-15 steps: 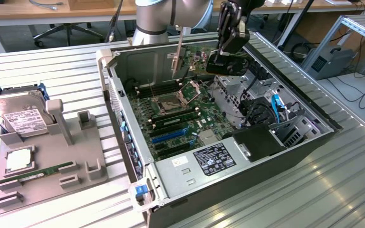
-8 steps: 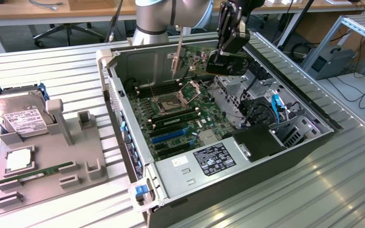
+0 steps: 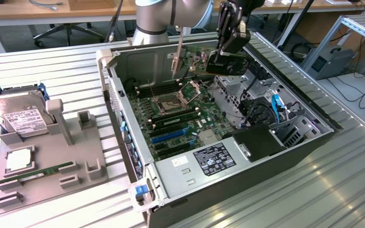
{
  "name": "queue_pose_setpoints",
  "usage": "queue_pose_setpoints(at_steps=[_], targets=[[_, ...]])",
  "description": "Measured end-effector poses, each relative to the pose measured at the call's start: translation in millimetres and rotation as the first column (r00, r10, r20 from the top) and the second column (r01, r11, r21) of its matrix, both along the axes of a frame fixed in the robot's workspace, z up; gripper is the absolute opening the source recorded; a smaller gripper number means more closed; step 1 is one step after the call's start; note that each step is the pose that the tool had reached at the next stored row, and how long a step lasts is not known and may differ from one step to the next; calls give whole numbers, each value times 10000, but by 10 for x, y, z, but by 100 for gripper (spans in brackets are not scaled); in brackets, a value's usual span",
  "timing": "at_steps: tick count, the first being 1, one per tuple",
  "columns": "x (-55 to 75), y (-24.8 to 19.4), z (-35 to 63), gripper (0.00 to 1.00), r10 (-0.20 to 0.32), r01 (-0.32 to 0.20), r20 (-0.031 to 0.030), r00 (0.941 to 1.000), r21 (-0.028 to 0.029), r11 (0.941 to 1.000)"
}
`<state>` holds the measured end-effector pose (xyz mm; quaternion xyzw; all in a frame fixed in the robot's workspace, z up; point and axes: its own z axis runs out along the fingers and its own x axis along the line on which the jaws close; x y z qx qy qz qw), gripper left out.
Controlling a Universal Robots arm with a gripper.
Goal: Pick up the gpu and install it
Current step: 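Insert the gpu into the slot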
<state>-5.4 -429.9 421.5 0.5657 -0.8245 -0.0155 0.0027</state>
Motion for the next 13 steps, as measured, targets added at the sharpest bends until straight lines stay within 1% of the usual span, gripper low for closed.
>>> queue_pose_setpoints(at_steps=[13], targets=[[0, 0, -5, 27, 337, -337, 0, 9994, 1, 9994]])
